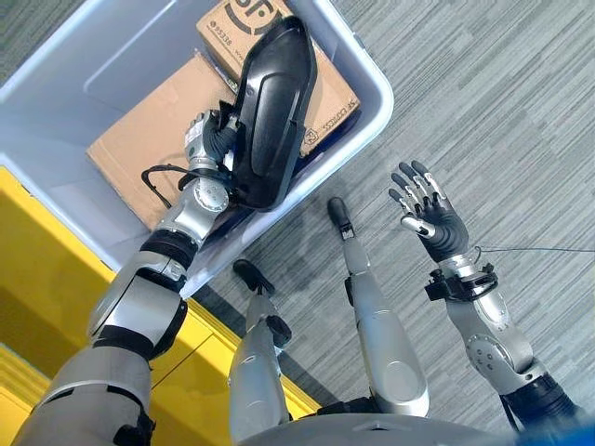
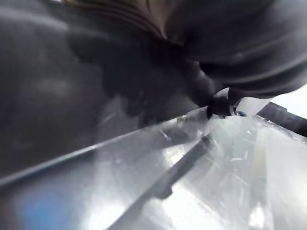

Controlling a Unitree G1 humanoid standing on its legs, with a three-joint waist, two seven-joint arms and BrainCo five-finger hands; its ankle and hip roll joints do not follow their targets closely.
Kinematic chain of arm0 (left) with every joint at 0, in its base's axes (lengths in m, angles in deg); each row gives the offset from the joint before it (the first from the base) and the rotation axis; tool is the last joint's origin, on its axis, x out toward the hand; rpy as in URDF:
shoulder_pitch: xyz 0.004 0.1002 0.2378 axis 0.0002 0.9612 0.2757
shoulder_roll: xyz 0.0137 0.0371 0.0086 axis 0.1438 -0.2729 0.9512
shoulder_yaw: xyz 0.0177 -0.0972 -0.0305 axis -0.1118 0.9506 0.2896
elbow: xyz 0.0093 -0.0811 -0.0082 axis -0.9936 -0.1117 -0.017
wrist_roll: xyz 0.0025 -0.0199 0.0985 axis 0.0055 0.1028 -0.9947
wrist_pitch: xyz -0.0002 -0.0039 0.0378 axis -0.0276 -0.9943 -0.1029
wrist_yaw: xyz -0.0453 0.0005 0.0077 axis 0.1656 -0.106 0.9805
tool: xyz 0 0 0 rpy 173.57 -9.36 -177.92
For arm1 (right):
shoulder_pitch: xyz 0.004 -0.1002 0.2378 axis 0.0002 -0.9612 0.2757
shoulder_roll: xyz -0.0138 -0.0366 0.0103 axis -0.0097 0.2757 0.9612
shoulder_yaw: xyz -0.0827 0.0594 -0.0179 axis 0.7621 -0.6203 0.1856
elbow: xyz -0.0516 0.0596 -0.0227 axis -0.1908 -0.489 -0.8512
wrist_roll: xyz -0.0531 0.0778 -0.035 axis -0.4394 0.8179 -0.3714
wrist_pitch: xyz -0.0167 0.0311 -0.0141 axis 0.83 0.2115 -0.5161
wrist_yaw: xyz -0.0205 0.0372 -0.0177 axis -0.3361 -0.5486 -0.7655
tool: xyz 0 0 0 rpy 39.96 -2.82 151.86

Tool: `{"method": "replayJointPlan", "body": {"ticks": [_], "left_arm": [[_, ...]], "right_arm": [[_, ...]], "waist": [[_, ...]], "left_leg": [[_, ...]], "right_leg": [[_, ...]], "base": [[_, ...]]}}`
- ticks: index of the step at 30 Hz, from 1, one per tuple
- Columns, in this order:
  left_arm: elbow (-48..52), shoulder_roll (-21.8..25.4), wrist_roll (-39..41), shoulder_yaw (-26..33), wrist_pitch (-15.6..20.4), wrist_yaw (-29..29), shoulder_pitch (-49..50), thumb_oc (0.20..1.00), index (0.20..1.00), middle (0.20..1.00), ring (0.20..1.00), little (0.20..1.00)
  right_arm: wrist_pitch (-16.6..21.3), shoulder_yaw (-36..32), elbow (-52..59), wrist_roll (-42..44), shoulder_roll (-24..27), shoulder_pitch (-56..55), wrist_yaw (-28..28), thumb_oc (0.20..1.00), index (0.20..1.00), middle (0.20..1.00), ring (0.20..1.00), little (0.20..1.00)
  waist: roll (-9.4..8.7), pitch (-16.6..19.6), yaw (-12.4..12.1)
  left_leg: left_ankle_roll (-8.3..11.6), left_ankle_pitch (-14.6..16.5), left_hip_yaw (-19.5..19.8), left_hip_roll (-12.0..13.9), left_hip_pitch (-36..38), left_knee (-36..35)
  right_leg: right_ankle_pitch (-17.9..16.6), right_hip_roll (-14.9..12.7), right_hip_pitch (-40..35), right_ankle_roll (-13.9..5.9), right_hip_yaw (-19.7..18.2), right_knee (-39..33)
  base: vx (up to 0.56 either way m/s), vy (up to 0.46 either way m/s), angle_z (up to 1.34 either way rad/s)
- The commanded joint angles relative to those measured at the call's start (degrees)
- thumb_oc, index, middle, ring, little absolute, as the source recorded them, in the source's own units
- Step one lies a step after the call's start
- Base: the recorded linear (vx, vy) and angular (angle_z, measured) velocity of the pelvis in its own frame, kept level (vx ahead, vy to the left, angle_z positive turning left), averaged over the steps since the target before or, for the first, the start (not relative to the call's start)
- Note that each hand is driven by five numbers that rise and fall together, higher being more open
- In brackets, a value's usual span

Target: Move parts from the plastic box to the shelf.

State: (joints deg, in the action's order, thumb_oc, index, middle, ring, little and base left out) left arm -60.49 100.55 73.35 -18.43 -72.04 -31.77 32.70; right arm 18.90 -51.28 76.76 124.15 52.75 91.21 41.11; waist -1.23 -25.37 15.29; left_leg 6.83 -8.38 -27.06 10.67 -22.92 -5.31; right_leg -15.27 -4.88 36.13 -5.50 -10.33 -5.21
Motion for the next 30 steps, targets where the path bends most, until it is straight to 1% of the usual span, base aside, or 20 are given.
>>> {"method": "replayJointPlan", "body": {"ticks": [1, 3, 4, 7, 9, 10, 11, 15, 16, 18, 19, 20, 22, 24, 25, 27, 28, 30], "left_arm": [[1.5, 3.1, -2.0, 3.6, 2.1, -0.8, 3.9, 0.2, 0.2, 0.2, 0.2, 0.2], [4.6, 3.8, -2.1, 4.9, 2.3, -1.0, 5.7, 0.2, 0.2, 0.2, 0.2, 0.2], [8.2, 4.3, -1.3, 7.2, 2.8, -1.1, 8.6, 0.2, 0.2, 0.2, 0.2, 0.2], [11.5, 4.6, -0.6, 9.0, 3.1, -0.8, 11.0, 0.2, 0.2, 0.2, 0.2, 0.2], [21.7, 6.1, -0.8, 15.4, 4.9, -0.4, 21.2, 0.2, 0.2, 0.2, 0.2, 0.2], [22.0, 6.1, -0.9, 15.6, 4.8, -0.3, 21.6, 0.2, 0.2, 0.2, 0.2, 0.2], [25.3, 6.6, -1.5, 18.6, 5.5, 0.0, 26.3, 0.2, 0.2, 0.2, 0.2, 0.2], [33.9, 7.9, -3.8, 23.8, 5.7, 1.6, 34.7, 0.2, 0.2, 0.2, 0.2, 0.2], [34.1, 7.8, -3.8, 24.0, 5.6, 1.7, 35.0, 0.2, 0.2, 0.2, 0.2, 0.2], [37.5, 6.8, -2.6, 27.3, 6.5, 2.8, 39.3, 0.2, 0.2, 0.2, 0.2, 0.2], [38.6, 6.3, -1.9, 27.9, 6.9, 3.1, 40.3, 0.2, 0.2, 0.2, 0.2, 0.2], [40.2, 5.9, -1.1, 28.8, 7.3, 3.2, 41.7, 0.2, 0.2, 0.2, 0.2, 0.2], [43.1, 5.6, -0.6, 29.7, 7.6, 4.3, 43.8, 0.2, 0.2, 0.2, 0.2, 0.2], [44.4, 4.4, 2.5, 29.9, 8.7, 5.2, 45.8, 0.2, 0.2, 0.2, 0.2, 0.2], [44.5, 4.4, 2.6, 29.9, 8.6, 5.2, 45.9, 0.2, 0.2, 0.2, 0.2, 0.2], [46.9, 2.5, 8.2, 29.7, 10.4, 7.6, 48.5, 0.2, 0.2, 0.2, 0.2, 0.2], [46.9, 2.5, 8.3, 29.7, 10.4, 7.7, 48.6, 0.2, 0.2, 0.2, 0.2, 0.2], [48.9, 1.5, 10.8, 28.8, 11.1, 9.8, 50.1, 0.2, 0.2, 0.2, 0.2, 0.2]], "right_arm": [[2.8, -3.0, 4.0, 1.5, 1.3, -4.3, -1.8, 1.0, 1.0, 1.0, 1.0, 1.0], [2.8, -3.4, 4.0, 1.5, 1.1, -4.4, -1.7, 1.0, 1.0, 1.0, 1.0, 1.0], [2.7, -3.7, 3.7, 1.5, 0.9, -4.5, -1.6, 1.0, 1.0, 1.0, 1.0, 1.0], [2.6, -4.1, 3.6, 1.4, 0.8, -4.6, -1.4, 1.0, 1.0, 1.0, 1.0, 1.0], [2.4, -5.4, 3.3, 0.8, 0.4, -4.8, -1.2, 1.0, 1.0, 1.0, 1.0, 1.0], [2.4, -5.2, 3.3, 0.8, 0.5, -4.8, -1.2, 1.0, 1.0, 1.0, 1.0, 1.0], [2.0, -6.1, 3.0, 0.5, 0.4, -4.7, -1.2, 1.0, 1.0, 1.0, 1.0, 1.0], [1.1, -7.1, 3.4, -0.1, 1.1, -4.7, -1.4, 1.0, 1.0, 1.0, 1.0, 1.0], [1.1, -7.0, 3.4, -0.1, 1.1, -4.7, -1.4, 1.0, 1.0, 1.0, 1.0, 1.0], [0.2, -7.2, 3.2, -0.6, 1.6, -4.6, -1.6, 1.0, 1.0, 1.0, 1.0, 1.0], [0.0, -7.2, 3.1, -0.9, 1.8, -4.4, -1.6, 1.0, 1.0, 1.0, 1.0, 1.0], [-0.2, -7.3, 3.1, -1.1, 2.0, -4.4, -1.6, 1.0, 1.0, 1.0, 1.0, 1.0], [-0.6, -7.4, 2.9, -1.3, 2.0, -4.5, -1.6, 1.0, 1.0, 1.0, 1.0, 1.0], [-1.2, -7.3, 2.8, -1.4, 2.1, -4.5, -1.6, 1.0, 1.0, 1.0, 1.0, 1.0], [-1.2, -7.3, 2.8, -1.4, 2.1, -4.5, -1.6, 1.0, 1.0, 1.0, 1.0, 1.0], [-1.8, -6.8, 2.5, -1.5, 1.9, -4.8, -1.7, 1.0, 1.0, 1.0, 1.0, 1.0], [-1.8, -6.8, 2.5, -1.5, 1.9, -4.8, -1.7, 1.0, 1.0, 1.0, 1.0, 1.0], [-2.3, -6.4, 2.0, -1.6, 1.8, -5.0, -1.9, 1.0, 1.0, 1.0, 1.0, 1.0]], "waist": [[-0.02, 2.7, 0.2], [0.08, 3.0, -0.1], [0.23, 3.3, -0.5], [0.33, 3.5, -0.6], [0.78, 4.3, -2.0], [0.78, 4.3, -1.9], [0.95, 4.9, -2.7], [1.58, 5.9, -4.1], [1.58, 5.9, -4.0], [2.23, 6.1, -5.1], [2.42, 6.0, -5.4], [2.45, 5.8, -5.7], [2.84, 5.9, -6.2], [3.08, 5.9, -6.8], [3.08, 5.8, -6.8], [3.41, 6.2, -7.8], [3.43, 6.1, -7.7], [3.79, 6.5, -8.3]], "left_leg": [[2.68, 7.2, 7.2, 3.6, 0.3, 9.5], [2.68, 7.2, 7.4, 3.5, 0.4, 9.5], [2.69, 7.3, 7.7, 3.5, 0.6, 9.7], [2.66, 7.4, 8.0, 3.5, 0.8, 9.8], [2.63, 7.5, 8.7, 3.3, 1.8, 9.7], [2.63, 7.5, 8.7, 3.3, 1.9, 9.7], [2.59, 7.6, 9.1, 3.1, 2.5, 9.4], [2.3, 7.7, 10.2, 2.8, 3.6, 9.5], [2.3, 7.8, 10.2, 2.8, 3.6, 9.5], [2.09, 7.8, 11.1, 2.3, 4.4, 9.4], [1.99, 7.9, 11.5, 2.1, 4.7, 9.3], [1.57, 6.5, 11.5, 1.9, 4.3, 9.3], [1.32, 6.4, 12.2, 1.6, 5.0, 9.2], [1.1, 6.3, 12.9, 1.5, 6.0, 9.2], [1.1, 6.3, 12.9, 1.5, 6.1, 9.2], [0.99, 6.3, 13.7, 1.5, 7.5, 9.3], [1.0, 6.3, 13.7, 1.5, 7.6, 9.2], [0.87, 6.1, 14.8, 1.5, 8.5, 9.0]], "right_leg": [[8.8, -1.8, -2.5, -3.47, 1.2, 4.2], [9.0, -1.9, -2.9, -3.39, 1.5, 4.3], [9.4, -2.0, -3.4, -3.25, 1.8, 4.6], [9.6, -2.0, -3.8, -3.14, 2.1, 4.8], [10.1, -2.2, -5.7, -2.92, 2.9, 4.9], [10.1, -2.2, -5.7, -2.92, 2.9, 4.8], [10.2, -2.4, -6.7, -2.89, 3.3, 4.6], [11.7, -2.7, -7.9, -2.54, 4.2, 6.4], [11.8, -2.7, -7.9, -2.53, 4.2, 6.4], [13.1, -3.1, -8.5, -2.29, 4.8, 8.7], [13.5, -3.3, -8.9, -2.21, 5.1, 9.2], [12.6, -3.4, -8.8, -1.91, 5.3, 9.5], [13.2, -3.7, -10.1, -1.82, 5.9, 9.9], [13.8, -4.0, -11.5, -1.67, 6.7, 10.4], [13.8, -4.0, -11.5, -1.66, 6.7, 10.4], [14.7, -4.6, -13.8, -1.43, 7.7, 10.9], [14.7, -4.6, -13.9, -1.43, 7.8, 10.9], [15.5, -4.9, -15.5, -1.27, 8.8, 11.2]], "base": [[-0.01, 0.004, 0.05], [-0.01, 0.001, 0.06], [-0.01, -0.003, 0.07], [0.0, -0.005, 0.06], [0.0, 0.007, 0.06], [0.01, 0.011, 0.06], [0.01, 0.003, 0.12], [0.01, 0.006, 0.2], [0.0, 0.022, 0.22], [-0.01, 0.025, 0.17], [-0.1, -0.01, 0.14], [-0.09, -0.017, 0.15], [-0.04, 0.001, 0.25], [-0.01, 0.013, 0.32], [0.0, 0.012, 0.25], [0.0, -0.002, 0.14], [-0.01, -0.017, 0.11], [0.0, -0.026, 0.28]]}}
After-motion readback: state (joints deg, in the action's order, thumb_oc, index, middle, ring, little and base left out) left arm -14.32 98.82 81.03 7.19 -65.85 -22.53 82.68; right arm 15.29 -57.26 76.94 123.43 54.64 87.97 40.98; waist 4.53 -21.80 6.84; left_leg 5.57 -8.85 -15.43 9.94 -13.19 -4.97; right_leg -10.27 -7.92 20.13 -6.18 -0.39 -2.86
